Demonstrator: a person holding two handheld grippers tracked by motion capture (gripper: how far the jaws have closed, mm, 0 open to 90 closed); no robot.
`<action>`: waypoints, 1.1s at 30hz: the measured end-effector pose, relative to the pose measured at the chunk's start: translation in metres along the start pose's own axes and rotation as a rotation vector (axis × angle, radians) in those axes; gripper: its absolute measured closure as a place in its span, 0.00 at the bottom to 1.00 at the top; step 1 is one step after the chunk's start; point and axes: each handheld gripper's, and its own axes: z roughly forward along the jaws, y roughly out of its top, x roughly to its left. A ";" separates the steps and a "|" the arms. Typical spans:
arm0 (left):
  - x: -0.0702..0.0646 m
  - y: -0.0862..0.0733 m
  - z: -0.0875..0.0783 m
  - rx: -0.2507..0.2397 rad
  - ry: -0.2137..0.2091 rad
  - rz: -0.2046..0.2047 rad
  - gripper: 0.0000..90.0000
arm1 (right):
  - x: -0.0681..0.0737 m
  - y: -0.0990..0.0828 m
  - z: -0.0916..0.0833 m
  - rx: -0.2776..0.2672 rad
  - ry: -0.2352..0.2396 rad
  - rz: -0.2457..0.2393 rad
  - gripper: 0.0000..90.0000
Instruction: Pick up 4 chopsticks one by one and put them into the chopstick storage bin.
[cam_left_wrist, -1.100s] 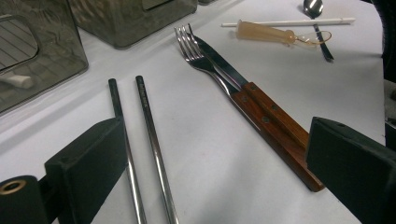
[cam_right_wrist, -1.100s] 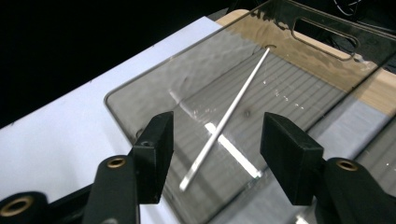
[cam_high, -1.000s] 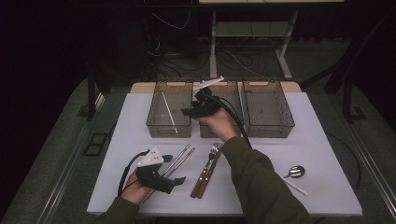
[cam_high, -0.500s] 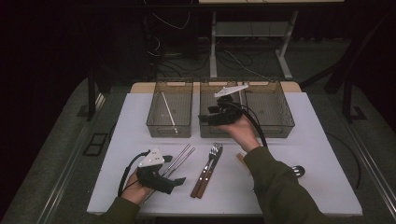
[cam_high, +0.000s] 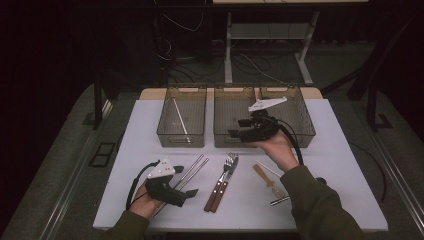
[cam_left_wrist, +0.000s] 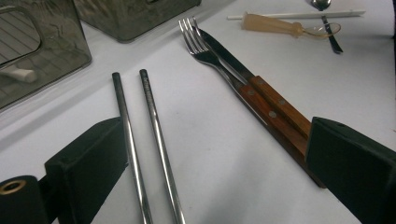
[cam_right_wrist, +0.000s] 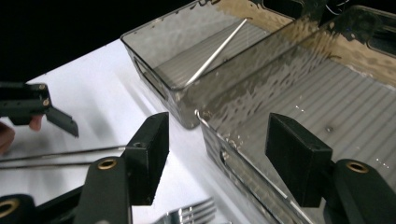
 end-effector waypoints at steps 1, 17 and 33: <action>0.000 0.000 0.000 -0.001 0.000 -0.001 0.05 | -0.001 -0.002 -0.002 0.002 0.004 0.001 0.44; 0.004 0.000 0.002 0.009 0.018 0.009 0.06 | -0.020 -0.050 -0.043 -0.013 0.005 0.024 0.43; 0.003 0.000 0.000 0.012 0.030 0.001 0.02 | -0.028 -0.097 -0.081 -0.010 -0.033 0.021 0.43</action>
